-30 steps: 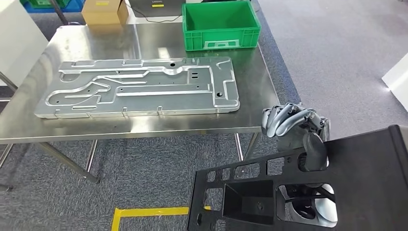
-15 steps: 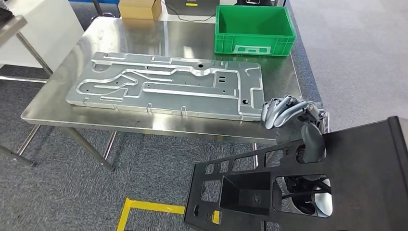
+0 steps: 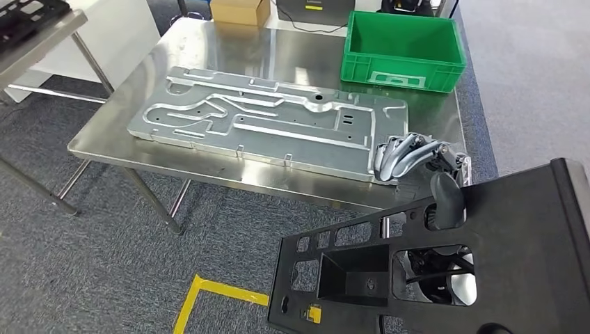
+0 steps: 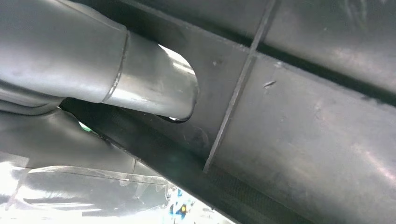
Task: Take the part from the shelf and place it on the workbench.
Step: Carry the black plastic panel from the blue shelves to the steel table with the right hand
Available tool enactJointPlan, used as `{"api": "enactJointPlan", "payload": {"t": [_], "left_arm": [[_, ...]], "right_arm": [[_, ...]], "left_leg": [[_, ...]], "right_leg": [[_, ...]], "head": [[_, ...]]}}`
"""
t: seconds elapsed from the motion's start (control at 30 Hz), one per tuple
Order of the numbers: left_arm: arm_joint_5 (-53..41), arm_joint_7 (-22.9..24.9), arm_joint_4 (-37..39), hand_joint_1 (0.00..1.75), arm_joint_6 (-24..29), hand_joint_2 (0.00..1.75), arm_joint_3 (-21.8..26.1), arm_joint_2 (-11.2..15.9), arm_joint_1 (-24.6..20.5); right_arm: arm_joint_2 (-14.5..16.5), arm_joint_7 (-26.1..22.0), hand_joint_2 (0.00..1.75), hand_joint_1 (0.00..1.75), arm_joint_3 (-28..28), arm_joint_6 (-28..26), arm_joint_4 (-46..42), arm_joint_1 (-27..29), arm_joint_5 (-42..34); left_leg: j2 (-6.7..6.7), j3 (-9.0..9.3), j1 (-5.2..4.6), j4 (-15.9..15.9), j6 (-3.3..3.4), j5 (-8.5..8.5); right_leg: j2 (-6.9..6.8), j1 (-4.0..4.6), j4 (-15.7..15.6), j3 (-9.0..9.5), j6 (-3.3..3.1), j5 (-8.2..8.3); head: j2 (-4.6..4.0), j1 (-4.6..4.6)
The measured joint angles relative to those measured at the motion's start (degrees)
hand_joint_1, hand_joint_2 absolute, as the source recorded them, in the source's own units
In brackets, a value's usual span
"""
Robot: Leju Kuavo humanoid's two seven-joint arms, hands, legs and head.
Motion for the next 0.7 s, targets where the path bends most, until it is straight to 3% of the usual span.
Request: {"api": "enactJointPlan", "payload": {"t": [0.07, 0.13, 0.17, 0.23, 0.27, 0.3, 0.33, 0.37, 0.43, 0.5, 0.57, 0.63, 0.7], "left_arm": [[0.0, 0.0, 0.0, 0.00, 0.0, 1.75, -0.1, 0.0, 0.1], [-0.1, -0.1, 0.0, 0.00, 0.0, 1.75, -0.2, 0.0, 0.1], [-0.1, -0.1, 0.0, 0.00, 0.0, 1.75, -0.2, 0.0, 0.1], [-0.1, -0.2, 0.0, 0.00, 0.0, 1.75, -0.2, 0.0, 0.0], [-0.1, -0.3, 0.0, 0.00, -0.1, 1.75, -0.2, 0.0, 0.0], [-0.1, -0.3, 0.0, 0.00, -0.1, 1.75, -0.2, 0.0, 0.1], [-0.1, -0.3, 0.0, 0.00, -0.1, 1.75, -0.2, 0.0, 0.1], [-0.1, -0.3, 0.0, 0.00, -0.1, 1.75, -0.3, 0.0, 0.1], [-0.1, -0.3, 0.0, 0.00, -0.1, 1.75, -0.3, -0.1, 0.1], [-0.1, -0.3, 0.0, 0.00, -0.1, 1.75, -0.3, -0.2, 0.0], [0.0, -0.4, 0.0, 0.00, -0.1, 1.75, -0.3, -0.3, 0.1], [0.0, -0.4, 0.0, 0.00, -0.1, 1.75, -0.4, -0.2, 0.2], [0.1, -0.5, 0.0, 0.00, -0.1, 1.75, -0.5, -0.2, 0.2]], "right_arm": [[0.0, 0.0, 0.00, 1.75, 0.1, -0.1, 0.0, 0.0, 0.0], [0.0, 0.0, 0.00, 1.75, 0.1, -0.1, 0.0, -0.1, 0.0], [0.0, -0.1, 0.00, 1.75, 0.1, -0.1, -0.1, -0.1, 0.0], [-0.1, -0.1, 0.00, 1.75, 0.1, -0.3, -0.1, 0.1, 0.0], [-0.2, -0.1, 0.00, 1.75, 0.1, -0.4, -0.1, 0.2, 0.0], [-0.2, -0.1, 0.00, 1.75, 0.1, -0.5, -0.1, 0.4, 0.0], [-0.3, -0.1, 0.00, 1.75, 0.1, -0.7, -0.1, 0.5, 0.1], [-0.3, -0.1, 0.00, 1.75, 0.1, -0.7, -0.1, 0.5, 0.1], [-0.3, -0.1, 0.00, 1.75, 0.1, -0.9, -0.1, 0.5, 0.1], [-0.3, -0.1, 0.00, 1.75, 0.1, -1.0, -0.1, 0.5, 0.2], [-0.4, -0.2, 0.00, 1.75, 0.1, -1.0, -0.1, 0.5, 0.3], [-0.4, -0.3, 0.00, 1.75, 0.2, -1.0, -0.1, 0.6, 0.4], [-0.4, -0.4, 0.00, 1.75, 0.3, -1.1, -0.1, 0.8, 0.6]], "left_leg": [[-1.14, -0.03, -0.11, -0.2, 0.70, 0.05], [-2.28, 0.15, 0.07, -0.5, 1.32, 0.25], [-2.81, 0.23, 0.21, -0.6, 1.58, 0.36], [-3.95, 0.17, 0.29, -0.7, 1.87, 0.44], [-4.59, 0.14, 0.25, -0.7, 1.91, 0.45], [-5.28, 0.15, 0.22, -0.7, 1.92, 0.45], [-5.98, 0.21, 0.19, -0.7, 1.92, 0.45], [-6.68, 0.33, 0.16, -0.7, 1.91, 0.45], [-7.90, 0.40, 0.15, -0.6, 1.77, 0.46], [-8.93, 0.10, 0.35, -0.6, 1.25, 0.59], [-9.97, -0.14, 0.56, -0.8, 0.39, 0.80], [-9.15, -0.42, 0.42, -0.1, -0.26, 0.22], [-6.40, -2.57, 0.31, 4.7, -0.64, -2.53]], "right_leg": [[-1.04, 0.13, -0.1, 0.26, 0.50, -0.22], [-0.35, -0.16, 1.1, 0.12, 1.19, -1.35], [0.84, -0.32, 3.3, -0.78, 1.50, -2.76], [3.39, -0.52, 10.8, -4.57, 1.83, -6.44], [3.95, -0.55, 14.4, -6.54, 1.86, -7.62], [4.18, -0.56, 16.3, -7.75, 1.81, -7.61], [4.33, -0.55, 15.8, -7.81, 1.66, -6.36], [4.61, -0.53, 13.0, -6.74, 1.40, -4.18], [6.80, -0.50, 4.8, -3.23, 0.67, -0.03], [8.58, -0.32, 0.4, -1.41, 0.19, 1.35], [8.05, -0.15, -0.3, -1.17, -0.06, 1.37], [6.81, -0.41, -1.3, -0.50, -0.50, 1.69], [5.30, -0.62, -2.0, 0.09, -0.91, 1.89]], "head": [[0.00, -0.02], [0.00, -0.03], [0.00, 0.00], [0.00, 0.03], [0.00, 0.04], [0.00, 0.03], [0.00, 0.03], [0.00, 0.04], [0.00, -0.03], [0.00, -0.09], [0.00, -0.05], [0.00, -0.21], [0.00, -0.60]]}}
